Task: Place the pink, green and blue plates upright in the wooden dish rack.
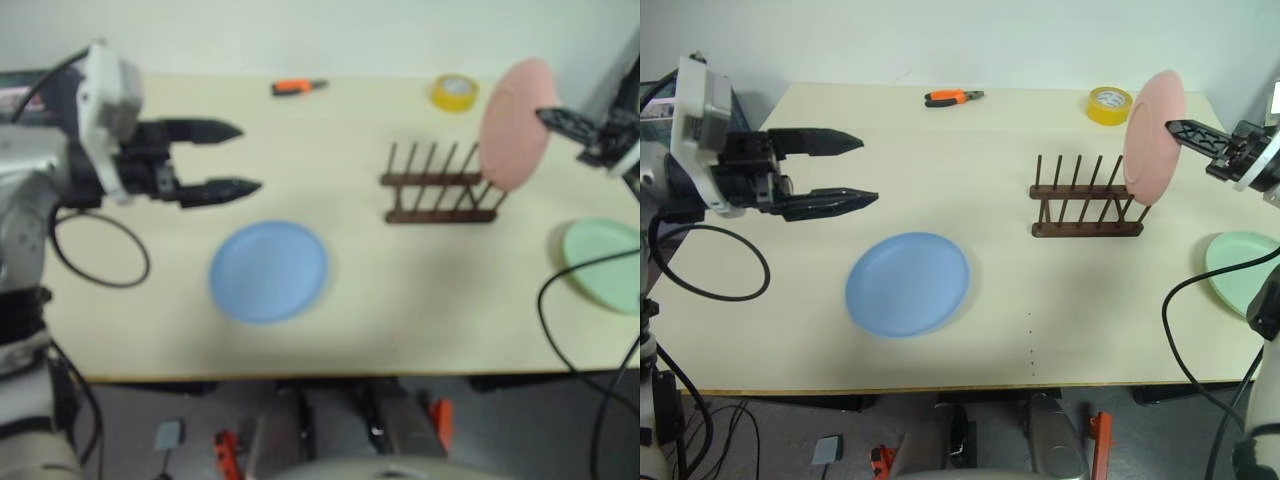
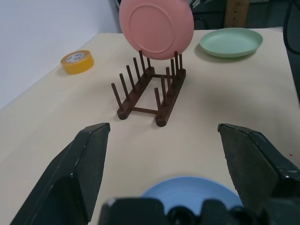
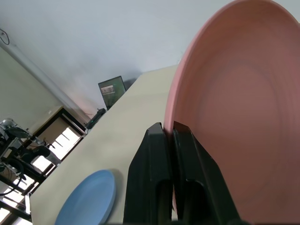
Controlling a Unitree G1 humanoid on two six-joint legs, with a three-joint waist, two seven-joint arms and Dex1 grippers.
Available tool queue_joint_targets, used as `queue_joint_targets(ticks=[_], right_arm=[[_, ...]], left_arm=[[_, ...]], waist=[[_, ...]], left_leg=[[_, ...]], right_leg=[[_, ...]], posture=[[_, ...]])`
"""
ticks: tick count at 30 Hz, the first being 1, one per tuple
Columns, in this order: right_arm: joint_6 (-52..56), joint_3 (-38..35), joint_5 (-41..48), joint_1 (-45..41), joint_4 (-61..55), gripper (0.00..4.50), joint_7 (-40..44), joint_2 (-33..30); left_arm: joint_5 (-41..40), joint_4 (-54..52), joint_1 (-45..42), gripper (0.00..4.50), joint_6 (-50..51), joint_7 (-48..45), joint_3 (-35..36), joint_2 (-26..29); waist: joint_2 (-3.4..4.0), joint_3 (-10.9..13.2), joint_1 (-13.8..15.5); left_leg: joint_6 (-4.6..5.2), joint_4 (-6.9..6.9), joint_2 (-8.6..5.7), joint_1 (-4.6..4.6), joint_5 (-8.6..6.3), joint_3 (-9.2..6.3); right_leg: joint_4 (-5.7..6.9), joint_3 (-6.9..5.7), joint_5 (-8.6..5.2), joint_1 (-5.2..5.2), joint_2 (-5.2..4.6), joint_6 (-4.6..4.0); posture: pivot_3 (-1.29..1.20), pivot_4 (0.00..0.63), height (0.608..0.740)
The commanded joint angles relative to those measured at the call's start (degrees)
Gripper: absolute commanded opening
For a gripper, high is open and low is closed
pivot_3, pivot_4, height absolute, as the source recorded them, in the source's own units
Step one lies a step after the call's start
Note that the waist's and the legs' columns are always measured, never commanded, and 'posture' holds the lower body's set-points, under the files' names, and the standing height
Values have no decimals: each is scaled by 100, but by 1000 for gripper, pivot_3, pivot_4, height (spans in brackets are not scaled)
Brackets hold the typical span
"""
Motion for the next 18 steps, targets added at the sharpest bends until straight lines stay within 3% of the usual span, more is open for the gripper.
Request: queue_joint_targets(ticks=[1,18], right_arm=[[-124,-101,-2,-19,35,0,3,-6],[-385,-401,71,277,206,0,-469,152]], left_arm=[[-117,-183,-4,4055,24,54,284,155],[-58,-104,-76,4055,37,78,297,346]], waist=[[0,0,-1],[0,0,-10]], left_leg=[[0,0,0,0,0,0],[0,2,0,2,0,0]], right_leg=[[0,0,0,0,0,0],[1,0,2,3,0,3]], posture=[[0,150,740],[0,150,740]])
